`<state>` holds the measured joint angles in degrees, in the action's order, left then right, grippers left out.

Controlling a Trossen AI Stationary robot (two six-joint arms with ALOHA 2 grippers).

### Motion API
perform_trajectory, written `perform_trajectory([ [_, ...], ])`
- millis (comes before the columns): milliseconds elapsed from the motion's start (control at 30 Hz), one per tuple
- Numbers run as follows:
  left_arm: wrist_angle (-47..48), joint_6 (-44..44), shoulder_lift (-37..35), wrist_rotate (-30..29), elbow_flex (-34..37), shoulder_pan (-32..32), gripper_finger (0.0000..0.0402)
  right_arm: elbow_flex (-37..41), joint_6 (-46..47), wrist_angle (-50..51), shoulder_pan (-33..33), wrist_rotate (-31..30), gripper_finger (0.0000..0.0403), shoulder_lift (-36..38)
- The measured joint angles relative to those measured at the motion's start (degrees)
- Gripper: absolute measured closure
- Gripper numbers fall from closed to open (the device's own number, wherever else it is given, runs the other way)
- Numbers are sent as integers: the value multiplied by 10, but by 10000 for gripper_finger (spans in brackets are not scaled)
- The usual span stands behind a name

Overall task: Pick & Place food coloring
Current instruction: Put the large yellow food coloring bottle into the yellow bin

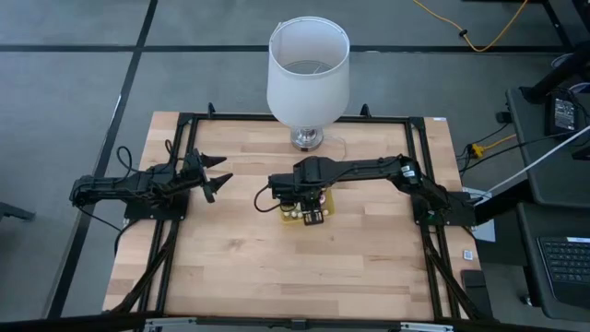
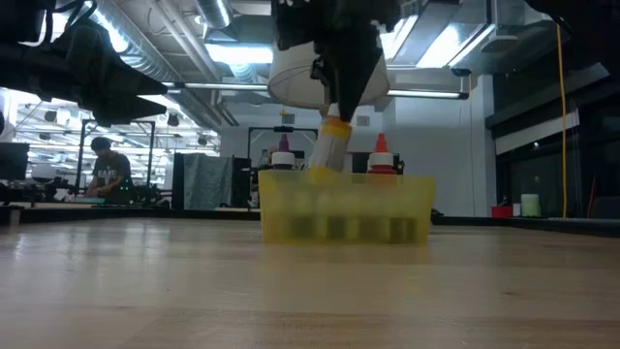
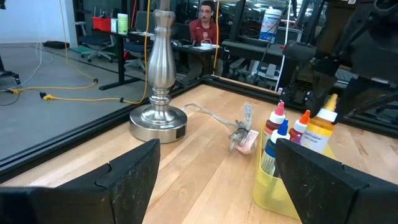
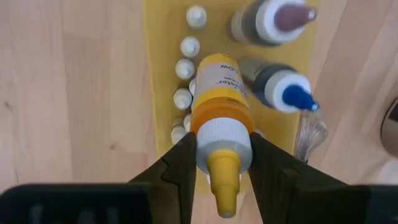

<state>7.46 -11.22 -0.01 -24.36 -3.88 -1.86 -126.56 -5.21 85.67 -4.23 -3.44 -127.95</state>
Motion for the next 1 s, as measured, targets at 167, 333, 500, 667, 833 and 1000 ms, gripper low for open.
perform_trajectory([
  [167, 0, 0, 0, 0, 0, 0, 89, 0, -12, -22, 0, 0, 280, 0],
  [333, 0, 0, 0, 0, 0, 0, 90, 1, -14, -31, 3, 0, 280, -4],
  [500, 0, 0, 0, 0, 0, 0, 90, 11, -14, -41, 10, -2, 280, -4],
  [667, 0, 0, 0, 0, 0, 0, 89, 11, -15, -43, 14, -2, 280, -7],
  [833, 0, 0, 0, 0, 0, 0, 91, 11, -15, -46, 14, -1, 280, -17],
  [1000, 0, 0, 0, 0, 0, 0, 91, 11, -23, -52, 15, 0, 277, -26],
])
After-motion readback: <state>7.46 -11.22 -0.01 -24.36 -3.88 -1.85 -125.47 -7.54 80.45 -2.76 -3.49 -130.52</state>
